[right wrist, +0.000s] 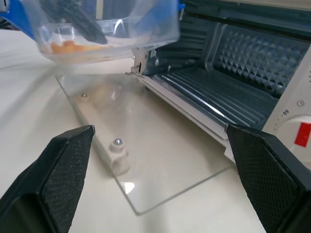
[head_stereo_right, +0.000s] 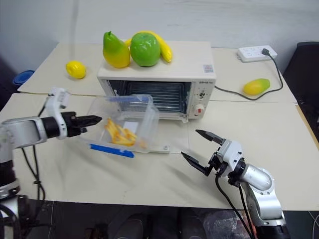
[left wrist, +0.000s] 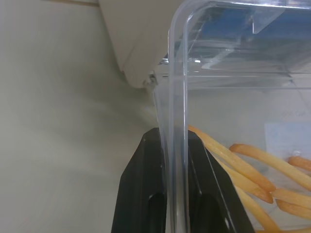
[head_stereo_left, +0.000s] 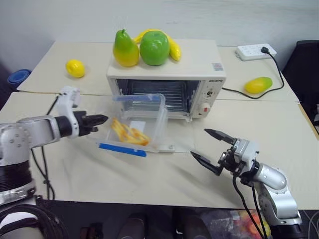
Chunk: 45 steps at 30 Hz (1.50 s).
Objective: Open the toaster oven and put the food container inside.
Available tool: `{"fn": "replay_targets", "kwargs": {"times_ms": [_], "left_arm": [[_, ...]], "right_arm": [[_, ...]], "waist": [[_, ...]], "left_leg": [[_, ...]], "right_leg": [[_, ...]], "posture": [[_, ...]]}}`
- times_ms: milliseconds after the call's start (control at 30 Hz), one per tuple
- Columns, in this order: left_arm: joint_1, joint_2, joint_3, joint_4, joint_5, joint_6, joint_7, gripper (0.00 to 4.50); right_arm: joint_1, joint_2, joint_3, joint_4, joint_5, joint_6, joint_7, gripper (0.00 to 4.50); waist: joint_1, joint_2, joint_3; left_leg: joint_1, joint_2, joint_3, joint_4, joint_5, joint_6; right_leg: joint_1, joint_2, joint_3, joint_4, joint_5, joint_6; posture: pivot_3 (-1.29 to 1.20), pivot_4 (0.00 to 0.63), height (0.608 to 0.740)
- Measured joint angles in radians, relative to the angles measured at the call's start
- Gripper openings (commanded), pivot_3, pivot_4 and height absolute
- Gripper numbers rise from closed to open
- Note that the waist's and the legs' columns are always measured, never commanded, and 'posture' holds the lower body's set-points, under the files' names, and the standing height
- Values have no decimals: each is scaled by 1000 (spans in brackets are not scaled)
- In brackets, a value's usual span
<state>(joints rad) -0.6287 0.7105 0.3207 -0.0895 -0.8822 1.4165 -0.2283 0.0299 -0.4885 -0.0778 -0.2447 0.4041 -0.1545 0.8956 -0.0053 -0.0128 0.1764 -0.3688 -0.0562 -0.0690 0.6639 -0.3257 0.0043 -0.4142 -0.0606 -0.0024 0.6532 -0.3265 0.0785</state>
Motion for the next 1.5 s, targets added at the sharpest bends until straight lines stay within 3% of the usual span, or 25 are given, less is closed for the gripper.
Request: {"fn": "replay_targets", "kwargs": {"times_ms": [167, 400, 533, 667, 767, 867, 1000, 1133, 1233, 1367, 1500], "left_arm": [[-49, -149, -10, 27, 50, -13, 63, 44], [-69, -218, -31, 26, 103, -41, 79, 2287], [-99, -258, 26, 47, 91, -91, 53, 2287], [-101, -149, 49, 51, 72, -139, -77, 2287], [-52, 0, 40, 54, 67, -206, -260, 2334], [21, 147, -8, 59, 101, -306, -449, 2334], [113, 236, -78, 68, 169, -441, -625, 2334], [226, 269, -115, 53, 224, -584, -766, 1132], [327, 253, -160, 29, 288, -771, -874, 150], [336, 140, -227, 23, 341, -886, -875, 22], [251, -7, -263, 36, 389, -905, -758, 22]], "right_arm": [[32, 0, -9, -33, -8, 2, -41, 4500], [66, 27, -1, -71, -29, 7, -98, 4500], [71, 24, 3, -109, -19, 52, -112, 4500], [80, -4, -14, -149, 20, 120, -117, 4500], [106, -55, -27, -179, 59, 190, -105, 3840], [143, -123, -29, -227, 87, 268, -77, 2846], [146, -155, -4, -288, 97, 338, -67, 1469], [121, -160, 44, -324, 99, 390, -60, 12], [56, -151, 123, -332, 86, 429, -61, 0], [-68, -91, 225, -290, 31, 465, -87, 0], [-194, -15, 275, -182, -25, 507, -143, 0]], "waist": [[4, 0, 0], [5, 0, 0], [4, 0, 0], [0, 0, 0], [2, 1, 0], [5, 1, 0], [9, 1, 0], [7, 1, 0], [2, 1, 0], [12, 1, 0], [23, 1, 0]], "left_leg": [[0, 0, 0, 1, 0, 0], [1, 0, 0, 2, 0, -1], [0, 0, 0, 2, 1, -1], [1, 0, 0, 1, 1, -2], [1, 0, 0, 1, 1, -2], [1, 0, 0, 0, 1, -2], [1, 0, -1, 0, 0, -1], [1, 0, -1, -1, -1, 1], [1, 0, -1, -2, -1, 1], [0, 0, -1, 0, -1, 2], [-1, -1, -1, 2, -1, 2]], "right_leg": [[0, 0, 0, 0, 0, 0], [0, 0, 1, 0, 0, 0], [0, 0, 0, 0, 0, 0], [-1, 1, 2, 0, 0, 0], [-1, 1, 2, -1, 0, 0], [0, 0, 2, -3, 0, -1], [1, 0, 2, -4, 0, -1], [1, 0, 2, -6, 0, -1], [1, 0, 2, -7, 0, -1], [1, 0, 1, -7, 0, 0], [1, 0, 1, -6, 0, 1]], "posture": [[0, 150, 740], [0, 150, 740], [0, 150, 740], [0, 150, 740], [0, 150, 740], [0, 150, 740], [0, 150, 740], [0, 150, 740], [0, 150, 740], [0, 150, 740], [0, 150, 740]]}}
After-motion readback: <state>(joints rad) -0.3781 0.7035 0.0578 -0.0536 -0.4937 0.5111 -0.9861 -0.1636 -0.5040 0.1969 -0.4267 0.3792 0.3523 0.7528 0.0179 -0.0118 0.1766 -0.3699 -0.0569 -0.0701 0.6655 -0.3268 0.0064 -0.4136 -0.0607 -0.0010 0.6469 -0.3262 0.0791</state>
